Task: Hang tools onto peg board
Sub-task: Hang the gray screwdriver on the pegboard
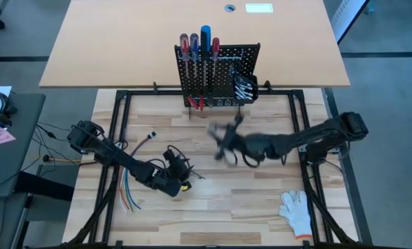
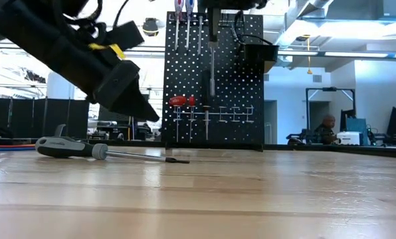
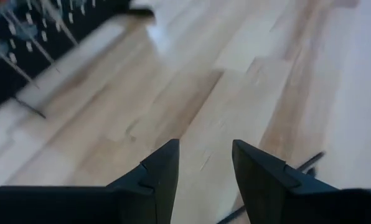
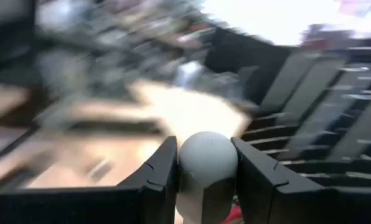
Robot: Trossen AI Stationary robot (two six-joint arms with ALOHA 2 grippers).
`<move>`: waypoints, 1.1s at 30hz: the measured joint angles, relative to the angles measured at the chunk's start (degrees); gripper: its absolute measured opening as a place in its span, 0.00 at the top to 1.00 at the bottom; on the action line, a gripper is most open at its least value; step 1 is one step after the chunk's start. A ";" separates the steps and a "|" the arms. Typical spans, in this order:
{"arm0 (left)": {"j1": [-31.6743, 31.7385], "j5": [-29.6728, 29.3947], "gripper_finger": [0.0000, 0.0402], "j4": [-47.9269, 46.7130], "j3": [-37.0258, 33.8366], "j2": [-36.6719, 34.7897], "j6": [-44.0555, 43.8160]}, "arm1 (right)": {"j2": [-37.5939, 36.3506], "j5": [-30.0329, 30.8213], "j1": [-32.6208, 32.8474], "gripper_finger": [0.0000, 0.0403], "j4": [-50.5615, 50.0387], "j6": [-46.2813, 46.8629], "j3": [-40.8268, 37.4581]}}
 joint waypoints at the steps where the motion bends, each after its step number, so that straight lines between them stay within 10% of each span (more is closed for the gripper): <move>1: -0.63 -1.24 0.64 1.30 0.00 0.00 1.47 | -0.47 -3.19 1.53 0.71 -5.16 1.42 0.00; 7: -2.74 -2.76 0.64 21.12 0.02 0.00 19.73 | -0.86 -18.29 9.22 0.71 -15.40 9.06 -3.20; 13: 1.59 13.50 0.61 38.37 0.09 0.00 34.01 | -0.83 -18.14 12.11 0.71 0.38 11.23 -12.61; 21: 9.65 30.55 0.48 43.39 0.16 0.00 39.33 | -0.96 -17.98 11.75 0.71 11.00 11.83 -16.77; 33: 11.96 36.61 0.50 40.04 6.24 0.09 40.02 | -0.96 -17.75 11.75 0.71 15.60 11.66 -16.76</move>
